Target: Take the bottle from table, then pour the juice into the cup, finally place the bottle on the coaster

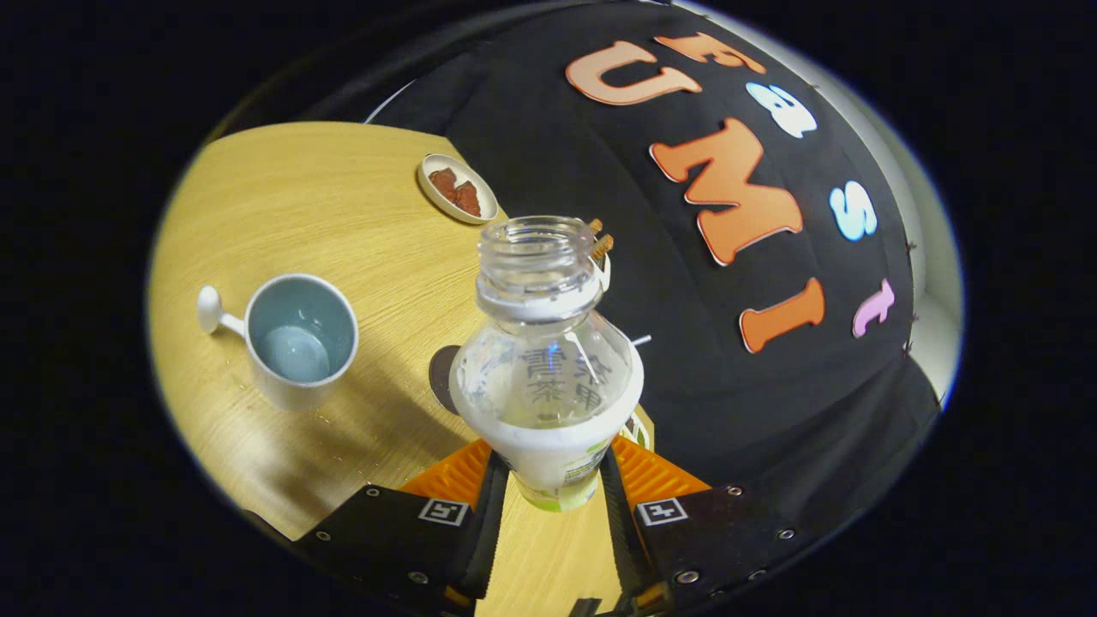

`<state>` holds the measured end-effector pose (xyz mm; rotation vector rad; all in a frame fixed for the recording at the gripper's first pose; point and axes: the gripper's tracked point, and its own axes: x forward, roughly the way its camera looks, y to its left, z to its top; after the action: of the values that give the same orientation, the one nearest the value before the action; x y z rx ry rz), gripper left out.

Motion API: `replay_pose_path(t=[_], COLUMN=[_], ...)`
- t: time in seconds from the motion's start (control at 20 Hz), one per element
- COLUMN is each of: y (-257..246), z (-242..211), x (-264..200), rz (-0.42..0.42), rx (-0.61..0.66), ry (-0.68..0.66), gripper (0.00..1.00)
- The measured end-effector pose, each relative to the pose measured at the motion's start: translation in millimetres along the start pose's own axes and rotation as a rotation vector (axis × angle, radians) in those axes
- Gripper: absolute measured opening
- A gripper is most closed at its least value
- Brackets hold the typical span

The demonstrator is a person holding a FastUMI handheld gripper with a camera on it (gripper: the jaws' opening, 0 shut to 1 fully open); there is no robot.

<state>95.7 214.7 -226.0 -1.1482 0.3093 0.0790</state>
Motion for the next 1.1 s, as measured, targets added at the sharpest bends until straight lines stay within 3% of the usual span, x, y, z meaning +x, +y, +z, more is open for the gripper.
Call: replay_pose_path(t=[0.4,1.1], y=[11,-5], z=[21,28], x=[-3,6], rz=[-0.106,-0.166], rx=[-0.326,-0.548], ry=[-0.083,-0.128], gripper=[0.57,0.57])
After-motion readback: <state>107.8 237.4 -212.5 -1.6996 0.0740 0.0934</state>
